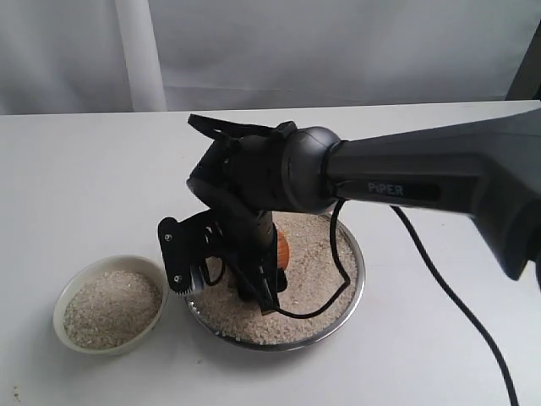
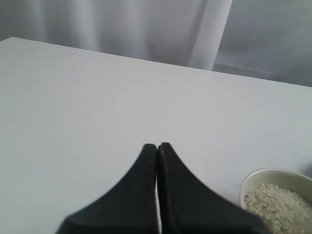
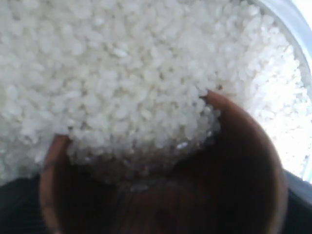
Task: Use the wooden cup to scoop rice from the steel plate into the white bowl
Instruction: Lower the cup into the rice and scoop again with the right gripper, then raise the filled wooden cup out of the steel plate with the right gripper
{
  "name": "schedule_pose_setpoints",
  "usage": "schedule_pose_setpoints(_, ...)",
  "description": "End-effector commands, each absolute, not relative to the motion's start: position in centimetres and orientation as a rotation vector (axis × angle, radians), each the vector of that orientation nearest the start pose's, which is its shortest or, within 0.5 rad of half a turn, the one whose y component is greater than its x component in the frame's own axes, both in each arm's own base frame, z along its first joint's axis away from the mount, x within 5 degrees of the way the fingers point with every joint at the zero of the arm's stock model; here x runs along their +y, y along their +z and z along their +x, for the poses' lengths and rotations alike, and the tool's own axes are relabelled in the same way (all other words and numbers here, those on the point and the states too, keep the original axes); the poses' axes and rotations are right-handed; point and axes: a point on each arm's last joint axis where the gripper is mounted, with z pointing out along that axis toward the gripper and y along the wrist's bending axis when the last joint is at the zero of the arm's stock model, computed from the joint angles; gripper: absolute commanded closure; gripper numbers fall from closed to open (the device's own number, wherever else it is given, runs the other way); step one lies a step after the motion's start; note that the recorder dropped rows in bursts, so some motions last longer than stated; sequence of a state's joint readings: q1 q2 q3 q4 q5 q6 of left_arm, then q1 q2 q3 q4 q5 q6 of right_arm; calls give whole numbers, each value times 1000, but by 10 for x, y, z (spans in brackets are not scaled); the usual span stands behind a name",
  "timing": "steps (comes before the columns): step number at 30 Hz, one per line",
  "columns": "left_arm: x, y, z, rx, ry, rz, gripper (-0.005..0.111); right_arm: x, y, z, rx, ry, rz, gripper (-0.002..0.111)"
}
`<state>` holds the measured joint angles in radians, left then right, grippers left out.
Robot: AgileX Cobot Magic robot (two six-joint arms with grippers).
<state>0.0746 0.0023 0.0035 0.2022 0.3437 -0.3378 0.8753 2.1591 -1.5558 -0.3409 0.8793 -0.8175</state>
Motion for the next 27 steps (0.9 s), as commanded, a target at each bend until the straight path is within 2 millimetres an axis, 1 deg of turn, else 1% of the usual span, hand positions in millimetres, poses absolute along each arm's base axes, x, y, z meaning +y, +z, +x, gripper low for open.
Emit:
schedule_pose_setpoints(1,10,183,53,1797,-1,-248,107,313,158,304,1754,-340,-2315,108)
schedule_pose_setpoints(8,10,183,53,1797,-1,-248,107,302,157,315,1830,-228,-2273,108)
schedule_pose_setpoints(11,10,183,53,1797,-1,-248,107,297,162,318,1837,-182,-2256,108)
schedule_pose_setpoints(14,10,183,53,1797,-1,-248,107,294,177,319,1820,-121,-2210,108)
schedule_pose_setpoints(19,10,183,53,1797,-1,-248,107,285,207,321,1803,-92,-2131,108)
schedule_pose_setpoints(21,10,183,53,1797,-1,-248,107,282,216,320,1805,-72,-2113,108)
schedule_pose_setpoints(24,10,183,53,1797,-1,-248,107,282,221,316,1801,-40,-2097,108)
schedule_pose_setpoints(27,10,183,53,1797,-1,-248,107,281,217,314,1808,-35,-2101,108)
